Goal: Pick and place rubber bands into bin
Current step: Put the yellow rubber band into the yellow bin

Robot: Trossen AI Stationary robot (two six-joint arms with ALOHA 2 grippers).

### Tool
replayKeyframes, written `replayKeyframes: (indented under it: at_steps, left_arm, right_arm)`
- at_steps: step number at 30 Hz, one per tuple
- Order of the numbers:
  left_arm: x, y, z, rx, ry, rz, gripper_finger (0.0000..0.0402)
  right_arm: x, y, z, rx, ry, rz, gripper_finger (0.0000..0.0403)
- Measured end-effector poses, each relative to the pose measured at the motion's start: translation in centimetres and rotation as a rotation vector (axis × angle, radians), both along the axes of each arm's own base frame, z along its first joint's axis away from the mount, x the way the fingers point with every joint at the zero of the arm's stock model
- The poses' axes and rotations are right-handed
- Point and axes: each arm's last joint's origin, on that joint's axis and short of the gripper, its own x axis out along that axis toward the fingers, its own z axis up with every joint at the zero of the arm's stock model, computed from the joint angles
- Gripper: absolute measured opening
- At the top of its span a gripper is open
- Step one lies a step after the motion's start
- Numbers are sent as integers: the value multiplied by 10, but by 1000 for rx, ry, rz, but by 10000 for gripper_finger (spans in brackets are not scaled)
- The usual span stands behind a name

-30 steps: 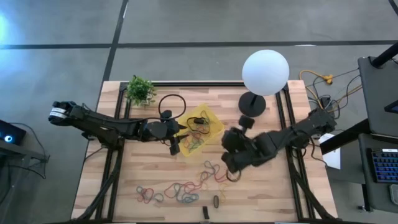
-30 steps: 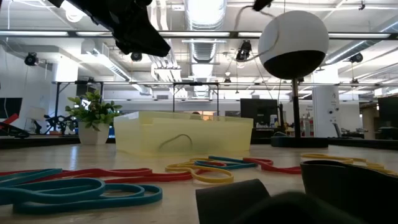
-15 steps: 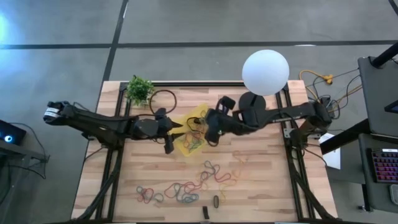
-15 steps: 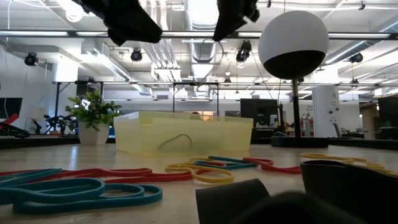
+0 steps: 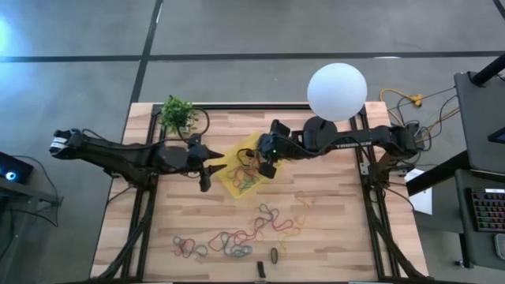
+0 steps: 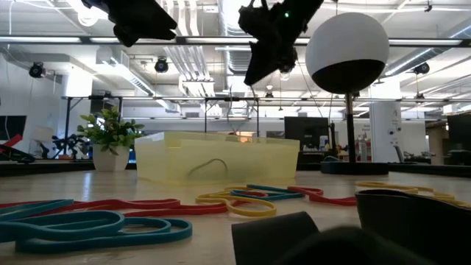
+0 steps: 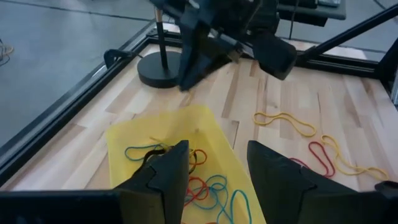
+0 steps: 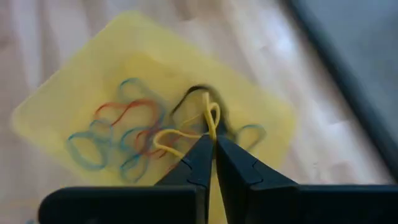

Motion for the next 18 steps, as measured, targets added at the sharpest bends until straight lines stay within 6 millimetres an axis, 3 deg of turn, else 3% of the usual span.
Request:
replayKeyframes:
  at_steps: [4,10,18]
  left_arm:
    - [4,-1,-4,3,19,0,148]
    - [10,-2,-10,6,49,1,148]
    - [15,-3,-16,-7,73,9,148]
  right_arm:
    - [-2,-7,-13,121,5,47,41]
    - [-5,-9,-24,165,12,14,109]
    - [-19,14,-34,348,186,232,148]
